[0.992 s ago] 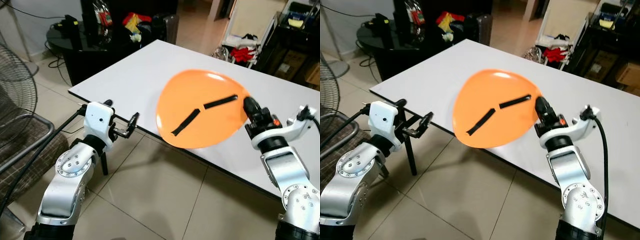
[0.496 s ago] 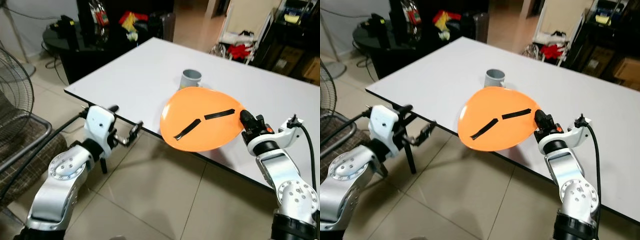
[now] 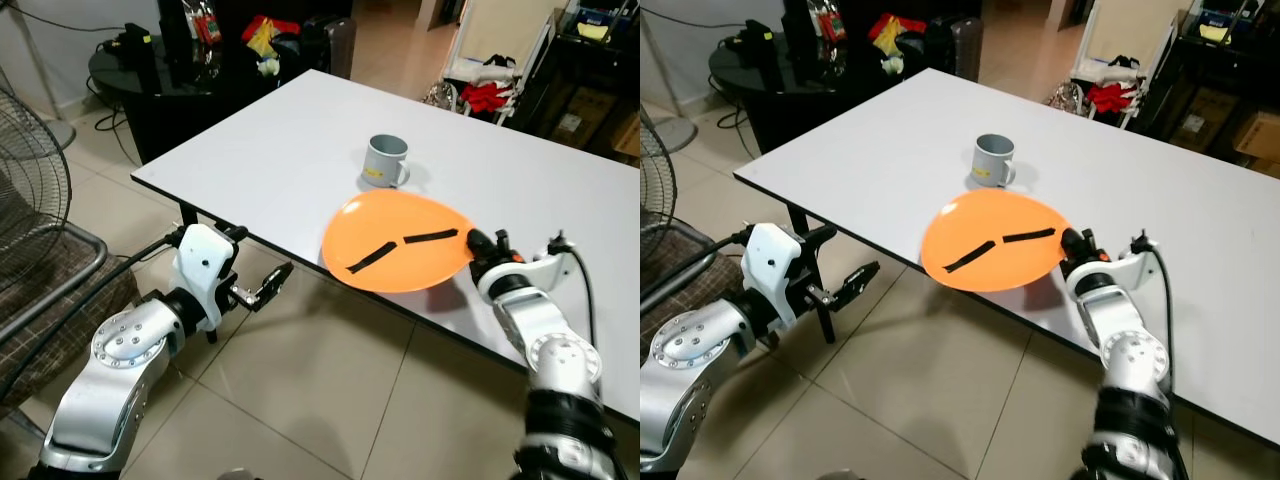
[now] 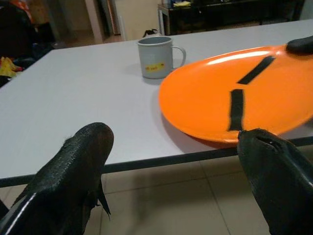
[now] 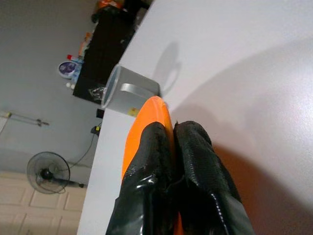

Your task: Setting the table

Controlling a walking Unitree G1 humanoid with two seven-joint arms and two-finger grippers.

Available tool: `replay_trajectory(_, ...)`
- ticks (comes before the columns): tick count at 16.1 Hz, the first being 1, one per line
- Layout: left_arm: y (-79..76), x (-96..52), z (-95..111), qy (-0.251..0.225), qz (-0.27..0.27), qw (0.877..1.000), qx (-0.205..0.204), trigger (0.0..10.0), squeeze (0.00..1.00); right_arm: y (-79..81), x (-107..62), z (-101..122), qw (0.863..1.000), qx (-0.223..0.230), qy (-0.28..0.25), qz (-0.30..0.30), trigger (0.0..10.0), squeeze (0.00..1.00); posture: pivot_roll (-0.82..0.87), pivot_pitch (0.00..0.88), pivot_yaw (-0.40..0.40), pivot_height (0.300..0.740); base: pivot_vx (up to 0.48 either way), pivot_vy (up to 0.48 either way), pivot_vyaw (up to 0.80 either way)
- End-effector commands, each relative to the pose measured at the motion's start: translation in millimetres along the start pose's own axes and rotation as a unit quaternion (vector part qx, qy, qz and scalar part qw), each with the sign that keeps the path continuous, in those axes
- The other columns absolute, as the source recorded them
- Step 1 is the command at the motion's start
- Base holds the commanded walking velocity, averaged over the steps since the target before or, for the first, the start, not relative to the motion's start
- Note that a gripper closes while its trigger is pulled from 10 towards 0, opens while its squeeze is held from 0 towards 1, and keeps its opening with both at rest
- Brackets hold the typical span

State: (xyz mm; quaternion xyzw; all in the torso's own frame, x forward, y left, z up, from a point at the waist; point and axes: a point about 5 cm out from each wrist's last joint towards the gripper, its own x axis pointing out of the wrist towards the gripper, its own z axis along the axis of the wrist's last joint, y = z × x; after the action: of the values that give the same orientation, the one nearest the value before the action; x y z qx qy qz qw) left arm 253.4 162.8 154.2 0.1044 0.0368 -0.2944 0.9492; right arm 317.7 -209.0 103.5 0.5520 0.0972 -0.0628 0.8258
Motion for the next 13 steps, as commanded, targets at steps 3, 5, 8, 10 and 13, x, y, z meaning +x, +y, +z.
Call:
replay_trajectory(3,-0.7,-3.8,5.2,0.000,-0.009,1.000,0.007,10.0,0.00,6.3,16.7,8.6,0.999,0.020,-0.022,0.018,10.0,0.00,0.07,0.000,-0.055,0.740,0.000,0.000,0.00)
replay_trajectory(5,-0.2,-7.8,7.2,0.004,-0.014,1.000,0.012,10.0,0.00,9.0,29.2,4.6,0.999,0.022,-0.020,0.015,10.0,0.00,0.09,0.000,-0.058,0.740,0.000,0.000,0.00)
replay_trajectory(8,-1.3,-12.0,9.7,0.009,-0.019,1.000,0.013,10.0,0.00,15.8,42.8,-1.9,1.000,0.008,-0.016,0.013,10.0,0.00,0.11,0.015,-0.057,0.740,0.000,0.000,0.00)
replay_trajectory(10,-3.7,-17.2,9.1,0.017,-0.021,1.000,0.011,10.0,0.00,19.8,48.4,-8.3,1.000,-0.007,-0.010,0.010,10.0,0.00,0.12,0.046,-0.061,0.740,0.000,0.000,0.00)
replay_trajectory(13,-5.6,-22.6,9.5,0.023,-0.019,0.999,0.009,10.0,0.00,20.4,53.0,-11.4,1.000,0.000,-0.016,0.001,10.0,0.00,0.13,0.084,-0.071,0.740,0.000,0.000,0.00)
